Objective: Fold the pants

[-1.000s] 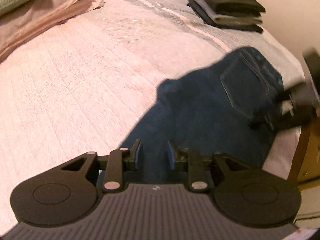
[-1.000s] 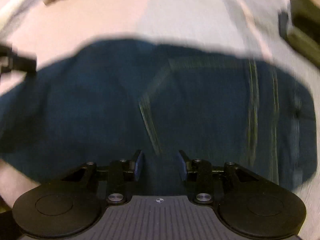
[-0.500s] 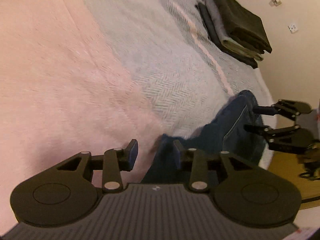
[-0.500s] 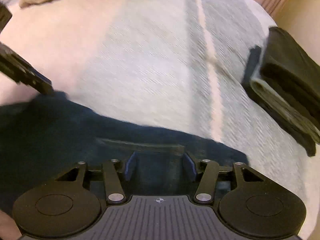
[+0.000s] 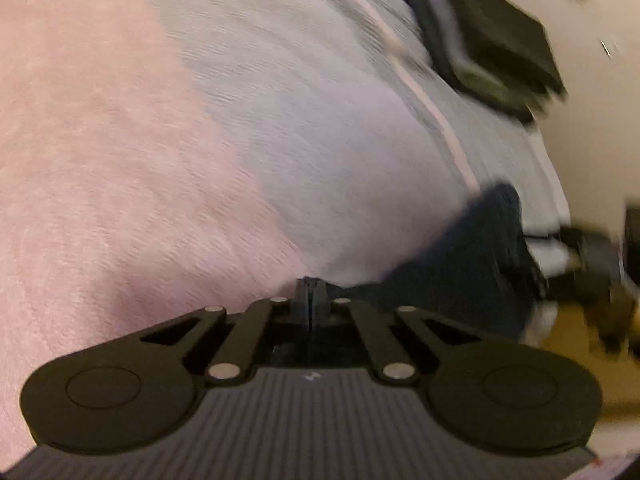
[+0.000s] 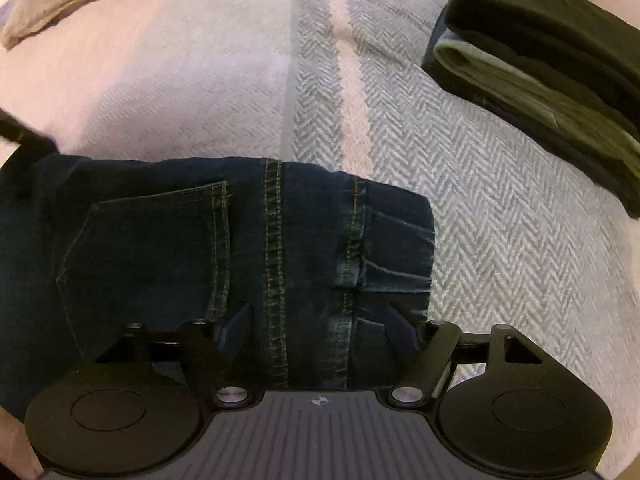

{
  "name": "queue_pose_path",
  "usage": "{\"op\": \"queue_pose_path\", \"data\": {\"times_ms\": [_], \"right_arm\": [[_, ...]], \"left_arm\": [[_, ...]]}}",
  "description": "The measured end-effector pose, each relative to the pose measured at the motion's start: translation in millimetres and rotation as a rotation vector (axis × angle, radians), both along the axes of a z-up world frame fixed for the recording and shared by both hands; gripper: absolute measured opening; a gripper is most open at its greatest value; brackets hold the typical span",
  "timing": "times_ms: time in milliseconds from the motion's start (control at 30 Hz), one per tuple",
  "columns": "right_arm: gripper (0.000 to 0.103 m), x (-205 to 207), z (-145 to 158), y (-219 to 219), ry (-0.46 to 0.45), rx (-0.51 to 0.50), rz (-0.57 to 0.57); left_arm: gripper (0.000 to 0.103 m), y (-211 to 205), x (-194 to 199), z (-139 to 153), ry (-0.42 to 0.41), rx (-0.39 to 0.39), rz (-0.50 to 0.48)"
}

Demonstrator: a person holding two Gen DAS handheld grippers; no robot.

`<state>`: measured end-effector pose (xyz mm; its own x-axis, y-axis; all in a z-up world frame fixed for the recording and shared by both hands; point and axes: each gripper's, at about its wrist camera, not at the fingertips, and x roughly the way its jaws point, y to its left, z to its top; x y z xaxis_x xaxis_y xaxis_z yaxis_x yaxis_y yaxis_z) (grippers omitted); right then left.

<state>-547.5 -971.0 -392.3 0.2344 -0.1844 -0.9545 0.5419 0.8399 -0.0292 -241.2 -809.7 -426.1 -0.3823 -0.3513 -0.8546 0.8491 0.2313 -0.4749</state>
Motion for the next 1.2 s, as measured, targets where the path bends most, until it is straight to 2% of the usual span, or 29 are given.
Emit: {"op": "queue_pose_path", "data": {"times_ms": [100,167,267,333,400,467,533,633,733,900,1033,1200], "right_arm": [[0.070,-5,-1,-4,-0.014,0.021,-0.004],[0.069,-1,9,-4,-0.019,0.008,-0.004],[0.069,3,31,-1,-0.106,-0.027,0.019],[0.069,2,35,-9,-0.177,-0.004,-0.021],[0.069,-1,29,-19,-0.219,0.047,-0.073],[0.068,-9,15,-27,-0.193,0.084,-0.104],[0.068,-23,0,-39,-0.124,0.075,-0.169],[0.068,-54,0,-42,-0.131,0.096,-0.258],[0.068,-53,21,-18,-0.126,0.008,-0.204],[0.068,-45,42,34,-0.130,-0.078,-0.226],[0.068,-27,44,84,-0.153,-0.054,-0.229],[0.068,15,51,173,-0.176,-0.038,-0.185]], "left_arm": [[0.000,-2,-9,-13,-0.019,0.033,-0.006],[0.000,-2,-11,-9,-0.024,0.032,0.012],[0.003,3,-8,-4,-0.033,0.024,0.045],[0.006,7,0,1,-0.058,0.015,0.093],[0.005,12,5,9,-0.087,-0.004,0.126],[0.005,19,4,17,-0.123,-0.010,0.123],[0.006,31,3,27,-0.149,-0.010,0.120],[0.006,56,0,41,-0.212,0.003,0.127],[0.006,94,0,51,-0.255,0.032,0.175],[0.006,163,6,62,-0.304,0.092,0.210],[0.007,223,23,74,-0.316,0.089,0.242],[0.007,308,56,81,-0.326,0.063,0.240]]}}
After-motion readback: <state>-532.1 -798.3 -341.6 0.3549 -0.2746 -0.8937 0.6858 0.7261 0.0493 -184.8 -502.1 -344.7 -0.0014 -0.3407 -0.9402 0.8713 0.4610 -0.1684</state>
